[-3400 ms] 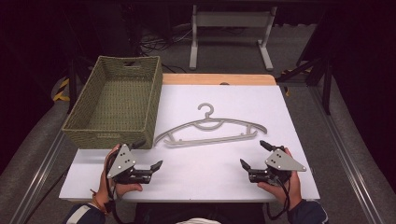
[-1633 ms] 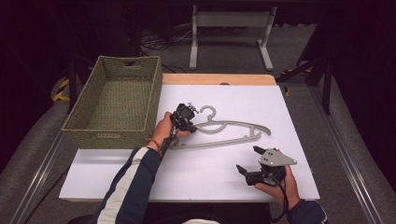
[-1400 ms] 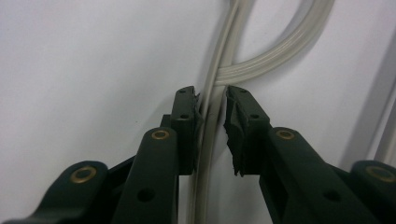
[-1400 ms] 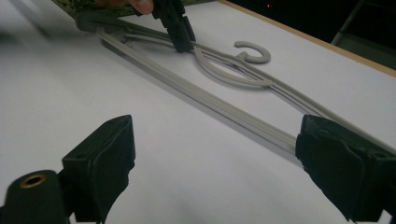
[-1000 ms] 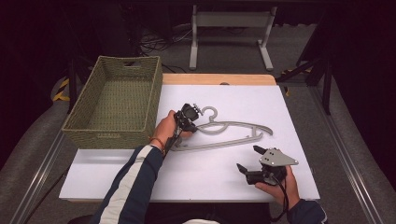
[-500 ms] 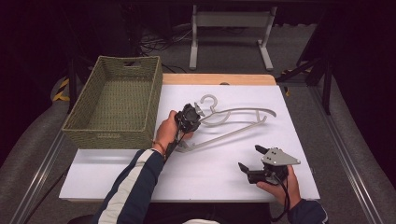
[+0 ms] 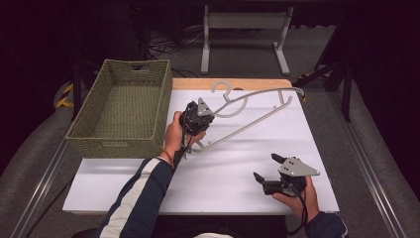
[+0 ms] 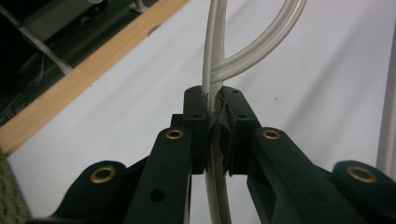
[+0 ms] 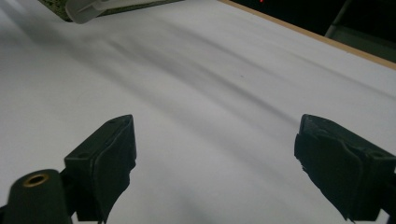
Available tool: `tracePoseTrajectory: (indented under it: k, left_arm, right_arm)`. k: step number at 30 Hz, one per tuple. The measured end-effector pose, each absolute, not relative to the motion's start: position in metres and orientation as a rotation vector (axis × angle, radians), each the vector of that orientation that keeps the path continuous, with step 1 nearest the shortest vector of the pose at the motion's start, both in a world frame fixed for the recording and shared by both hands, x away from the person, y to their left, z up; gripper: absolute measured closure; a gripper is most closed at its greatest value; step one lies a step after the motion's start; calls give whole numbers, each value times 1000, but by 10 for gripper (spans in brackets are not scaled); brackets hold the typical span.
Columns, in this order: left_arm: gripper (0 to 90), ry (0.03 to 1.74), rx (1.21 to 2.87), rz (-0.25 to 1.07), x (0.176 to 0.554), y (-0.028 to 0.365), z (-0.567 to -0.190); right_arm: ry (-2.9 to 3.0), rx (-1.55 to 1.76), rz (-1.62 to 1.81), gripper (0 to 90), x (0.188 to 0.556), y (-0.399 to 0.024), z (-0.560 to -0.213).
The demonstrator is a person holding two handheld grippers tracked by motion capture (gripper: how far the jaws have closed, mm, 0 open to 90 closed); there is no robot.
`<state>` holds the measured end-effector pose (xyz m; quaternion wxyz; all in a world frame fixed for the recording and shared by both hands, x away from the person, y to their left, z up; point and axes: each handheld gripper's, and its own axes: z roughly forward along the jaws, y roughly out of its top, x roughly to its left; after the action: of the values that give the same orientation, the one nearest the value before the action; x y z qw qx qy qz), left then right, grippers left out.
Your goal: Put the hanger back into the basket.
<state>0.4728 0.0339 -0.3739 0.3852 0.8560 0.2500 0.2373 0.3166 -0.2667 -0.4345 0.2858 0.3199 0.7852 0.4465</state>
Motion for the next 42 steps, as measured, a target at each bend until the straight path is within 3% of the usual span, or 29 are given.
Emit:
tracePoseTrajectory:
  k: [20, 42]
  left_arm:
    - [822, 610, 2079, 675, 455, 54, -323]
    - [823, 740, 2013, 702, 456, 111, -282]
  right_arm:
    - [1919, 806, 1134, 102, 315, -270, -432]
    - [1938, 823, 1141, 102, 316, -267, -434]
